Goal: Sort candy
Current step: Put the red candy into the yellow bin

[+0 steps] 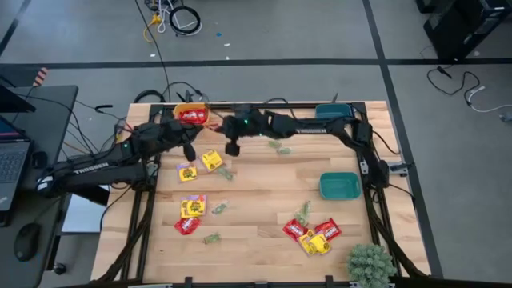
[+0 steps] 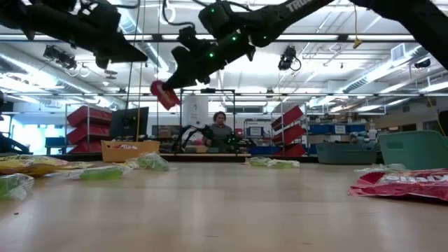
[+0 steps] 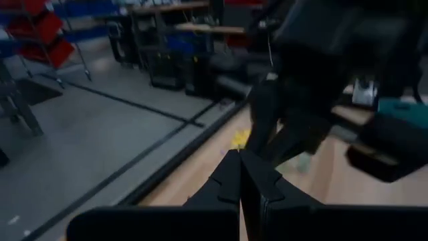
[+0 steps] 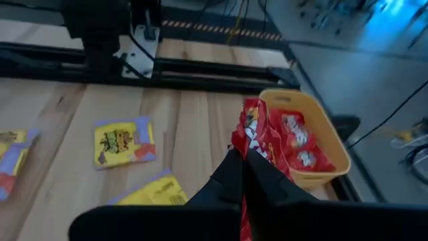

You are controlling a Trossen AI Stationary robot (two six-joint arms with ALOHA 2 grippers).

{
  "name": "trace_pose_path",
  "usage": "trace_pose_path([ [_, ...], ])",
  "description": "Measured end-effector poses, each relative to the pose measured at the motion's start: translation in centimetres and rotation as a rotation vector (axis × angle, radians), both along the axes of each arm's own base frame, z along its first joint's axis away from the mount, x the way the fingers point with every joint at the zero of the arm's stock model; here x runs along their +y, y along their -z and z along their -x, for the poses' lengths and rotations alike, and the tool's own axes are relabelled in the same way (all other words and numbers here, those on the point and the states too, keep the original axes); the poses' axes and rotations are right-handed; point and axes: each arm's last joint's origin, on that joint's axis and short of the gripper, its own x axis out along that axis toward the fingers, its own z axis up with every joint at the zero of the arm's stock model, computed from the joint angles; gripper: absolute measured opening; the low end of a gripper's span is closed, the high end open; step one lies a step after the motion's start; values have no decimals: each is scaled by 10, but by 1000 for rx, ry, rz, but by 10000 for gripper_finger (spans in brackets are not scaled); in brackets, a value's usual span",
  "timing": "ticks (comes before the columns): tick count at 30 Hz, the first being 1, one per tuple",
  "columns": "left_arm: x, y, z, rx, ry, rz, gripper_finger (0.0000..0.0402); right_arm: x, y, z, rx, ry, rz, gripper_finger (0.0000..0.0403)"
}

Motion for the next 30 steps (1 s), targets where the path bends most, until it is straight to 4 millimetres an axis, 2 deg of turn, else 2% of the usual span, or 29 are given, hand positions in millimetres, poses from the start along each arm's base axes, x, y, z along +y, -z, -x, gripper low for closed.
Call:
trace_pose_path([
  [4,-4,-12,16,-88,2,-56,0,-21,2,-16,-50,20,-25,1],
  [8,-10,-21,33,-180,38,-99,0,-35,-6,-34,-142,32,-48,0],
  [12,-16,-24,46,-224,71,-113,0,-46,9,-59,-149,32,-56,0],
  [17,-21,-23,54,-226,80,-108,0,-58,22,-78,-191,59,-82,0],
  [18,-21,-23,55,-230,80,-110,0,-62,23,-79,-242,76,-70,0],
  [22,-23,-23,58,-236,80,-116,0,-76,41,-75,-194,162,-110,0],
  [30,-23,-22,59,-229,80,-119,0,-92,36,-68,-214,208,-133,0],
])
